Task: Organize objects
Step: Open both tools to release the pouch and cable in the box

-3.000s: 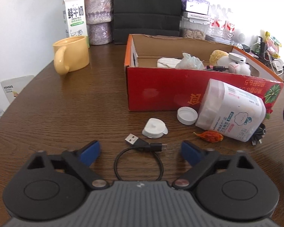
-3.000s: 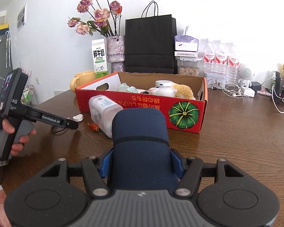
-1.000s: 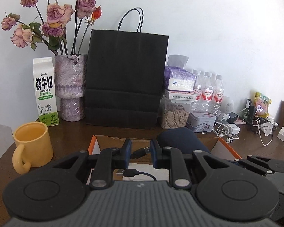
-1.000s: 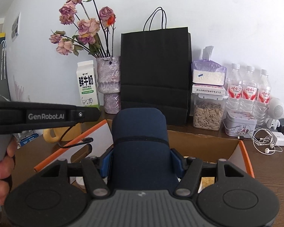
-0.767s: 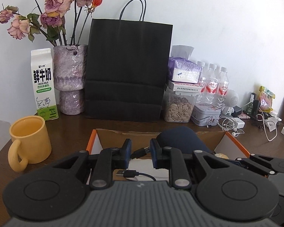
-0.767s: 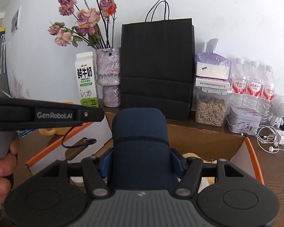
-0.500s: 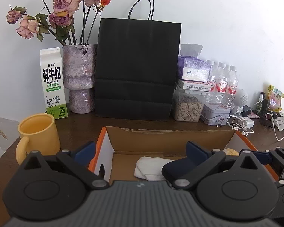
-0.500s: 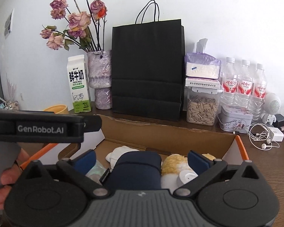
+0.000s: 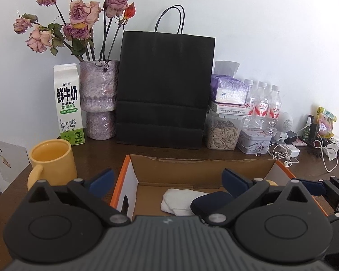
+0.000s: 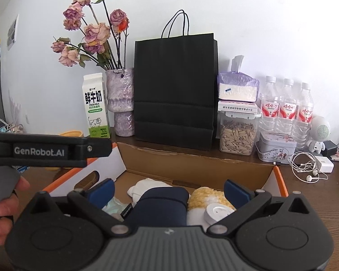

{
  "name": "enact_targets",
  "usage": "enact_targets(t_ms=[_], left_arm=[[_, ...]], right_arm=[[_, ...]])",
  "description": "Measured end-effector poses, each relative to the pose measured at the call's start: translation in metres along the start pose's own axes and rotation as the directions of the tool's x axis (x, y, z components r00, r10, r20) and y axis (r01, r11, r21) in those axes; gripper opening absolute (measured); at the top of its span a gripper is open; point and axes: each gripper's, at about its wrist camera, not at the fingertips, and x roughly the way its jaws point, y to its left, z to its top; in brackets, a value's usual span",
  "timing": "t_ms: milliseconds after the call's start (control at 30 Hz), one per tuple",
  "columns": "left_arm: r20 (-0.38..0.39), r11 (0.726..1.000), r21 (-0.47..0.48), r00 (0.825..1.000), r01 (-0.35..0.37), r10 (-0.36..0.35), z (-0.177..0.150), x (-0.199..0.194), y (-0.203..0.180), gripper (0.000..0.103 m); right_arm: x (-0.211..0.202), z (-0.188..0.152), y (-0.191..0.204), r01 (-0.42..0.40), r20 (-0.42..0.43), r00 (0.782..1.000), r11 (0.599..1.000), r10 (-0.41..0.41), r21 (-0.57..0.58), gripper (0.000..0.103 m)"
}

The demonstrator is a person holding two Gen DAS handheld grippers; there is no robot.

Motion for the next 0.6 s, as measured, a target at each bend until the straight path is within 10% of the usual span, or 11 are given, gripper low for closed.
enact_targets(t_ms=[600], left_arm=[[-0.009,1.000,0.014,1.000,-0.017,0.017,-0.022,-0.066,0.013,0.103]], right_arm=[[-0.074,-0.024,-0.001,0.040,0.006,0.999,0.999,-0.040,-0.015,0.103]])
